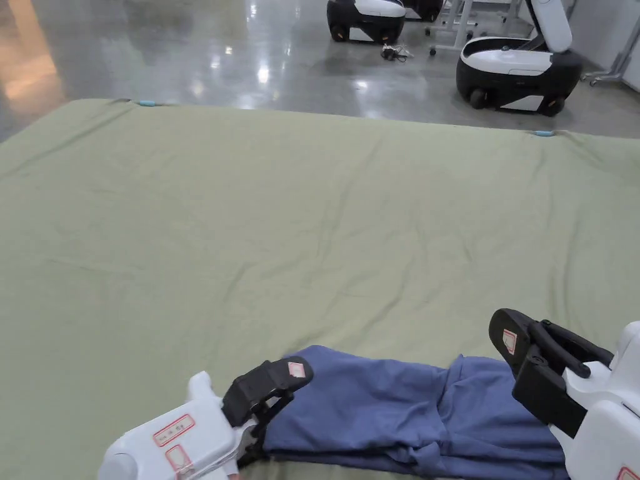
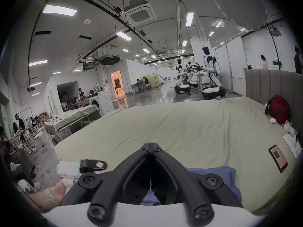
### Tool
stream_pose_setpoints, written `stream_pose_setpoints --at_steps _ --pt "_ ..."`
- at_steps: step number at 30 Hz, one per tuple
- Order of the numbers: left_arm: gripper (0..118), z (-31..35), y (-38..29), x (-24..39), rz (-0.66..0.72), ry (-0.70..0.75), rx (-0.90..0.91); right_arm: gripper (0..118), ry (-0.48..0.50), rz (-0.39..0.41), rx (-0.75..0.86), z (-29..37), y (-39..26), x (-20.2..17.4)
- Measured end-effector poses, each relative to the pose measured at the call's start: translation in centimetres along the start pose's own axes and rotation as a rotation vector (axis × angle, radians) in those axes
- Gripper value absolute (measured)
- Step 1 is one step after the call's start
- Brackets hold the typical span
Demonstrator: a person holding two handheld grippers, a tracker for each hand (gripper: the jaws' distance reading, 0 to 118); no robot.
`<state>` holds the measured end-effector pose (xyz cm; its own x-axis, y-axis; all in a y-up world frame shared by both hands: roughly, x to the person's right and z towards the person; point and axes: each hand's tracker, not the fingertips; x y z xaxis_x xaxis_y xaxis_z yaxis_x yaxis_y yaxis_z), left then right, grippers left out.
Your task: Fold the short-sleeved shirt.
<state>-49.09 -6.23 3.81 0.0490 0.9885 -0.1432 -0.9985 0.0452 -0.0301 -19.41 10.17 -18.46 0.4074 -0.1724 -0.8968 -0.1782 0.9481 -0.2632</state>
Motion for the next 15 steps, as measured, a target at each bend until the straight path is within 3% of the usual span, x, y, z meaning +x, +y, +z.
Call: stream_pose_setpoints --at_steps 1,3,7,13,15 --pt "80 -0.5 -0.2 -0.1 0.006 0.047 0.029 4 -0.002 -0.002 0.006 0.1 0.2 -0.1" --pt "11 -1.4 -0.6 -1.7 0.030 0.201 0.040 4 -0.008 -0.005 0.014 0.2 0.5 -0.1" --pt "9 -0.8 -0.6 -1.7 -0.014 0.159 0.078 4 -0.036 -0.016 0.026 1.0 0.6 0.3" --pt "9 5.7 1.2 3.6 -0.234 0.351 0.262 4 -0.062 -0.033 0.041 2.7 0.2 2.2" --pt "9 7.4 3.3 3.4 -0.389 0.475 0.308 4 -0.070 -0.030 0.047 3.1 0.1 2.7"
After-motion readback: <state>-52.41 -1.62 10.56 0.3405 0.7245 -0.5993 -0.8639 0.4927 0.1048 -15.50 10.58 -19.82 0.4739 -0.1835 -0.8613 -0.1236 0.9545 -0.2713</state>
